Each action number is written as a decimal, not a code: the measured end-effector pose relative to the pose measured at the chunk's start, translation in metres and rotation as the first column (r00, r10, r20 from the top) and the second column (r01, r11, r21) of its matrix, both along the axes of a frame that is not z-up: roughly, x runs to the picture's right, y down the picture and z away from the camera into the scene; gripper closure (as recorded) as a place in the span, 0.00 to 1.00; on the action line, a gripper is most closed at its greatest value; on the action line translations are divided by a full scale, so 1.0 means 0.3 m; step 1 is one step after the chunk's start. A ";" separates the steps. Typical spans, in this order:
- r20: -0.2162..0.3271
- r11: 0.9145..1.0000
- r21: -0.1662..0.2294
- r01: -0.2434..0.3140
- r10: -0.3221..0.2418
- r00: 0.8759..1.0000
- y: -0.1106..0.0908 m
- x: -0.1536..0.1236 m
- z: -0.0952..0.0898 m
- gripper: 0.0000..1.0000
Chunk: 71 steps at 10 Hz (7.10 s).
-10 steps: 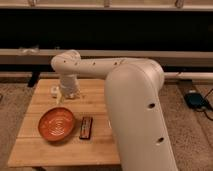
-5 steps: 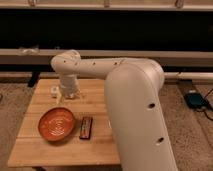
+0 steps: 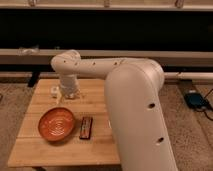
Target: Wipe the white sponge on the table
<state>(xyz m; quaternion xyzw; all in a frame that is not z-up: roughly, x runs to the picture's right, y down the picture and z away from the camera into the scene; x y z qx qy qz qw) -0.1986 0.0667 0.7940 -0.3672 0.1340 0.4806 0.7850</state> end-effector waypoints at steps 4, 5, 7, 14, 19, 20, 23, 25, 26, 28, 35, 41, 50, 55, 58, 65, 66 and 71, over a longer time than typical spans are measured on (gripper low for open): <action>0.000 1.000 -0.001 0.000 0.000 1.000 0.002 0.000 0.002 0.20; 0.000 1.000 -0.001 0.000 0.000 1.000 0.002 0.001 0.002 0.20; 0.000 1.000 -0.001 0.000 0.000 1.000 0.002 0.000 0.002 0.20; 0.000 1.000 -0.001 0.000 0.000 1.000 0.002 0.000 0.002 0.20; -0.067 1.000 -0.015 0.002 -0.003 0.998 0.004 0.093 0.086 0.20; -0.098 1.000 -0.013 -0.007 0.006 0.995 -0.011 0.164 0.126 0.20; -0.207 0.999 0.000 -0.052 0.051 0.977 -0.061 0.430 0.236 0.20; -0.282 0.998 0.010 -0.065 0.066 0.957 -0.069 0.609 0.303 0.20; -0.318 0.997 0.016 -0.073 0.075 0.945 -0.049 0.683 0.328 0.20; -0.377 0.995 0.036 -0.097 0.104 0.920 0.010 0.792 0.382 0.20; -0.447 0.983 0.064 -0.172 0.182 0.876 0.048 0.909 0.509 0.20; -0.396 0.981 0.070 -0.183 0.195 0.897 0.027 0.872 0.534 0.60; -0.312 0.993 0.016 -0.113 0.113 0.943 0.033 0.684 0.555 1.00; -0.270 0.997 0.004 -0.082 0.080 0.960 0.038 0.618 0.545 1.00; -0.191 0.998 -0.011 -0.060 0.056 0.980 0.033 0.439 0.535 1.00; -0.100 0.998 -0.049 -0.046 0.041 0.994 0.068 0.336 0.495 1.00; -0.100 0.998 -0.051 -0.045 0.040 0.994 0.071 0.336 0.492 1.00; -0.113 0.992 -0.105 -0.076 0.064 0.992 0.232 0.358 0.280 1.00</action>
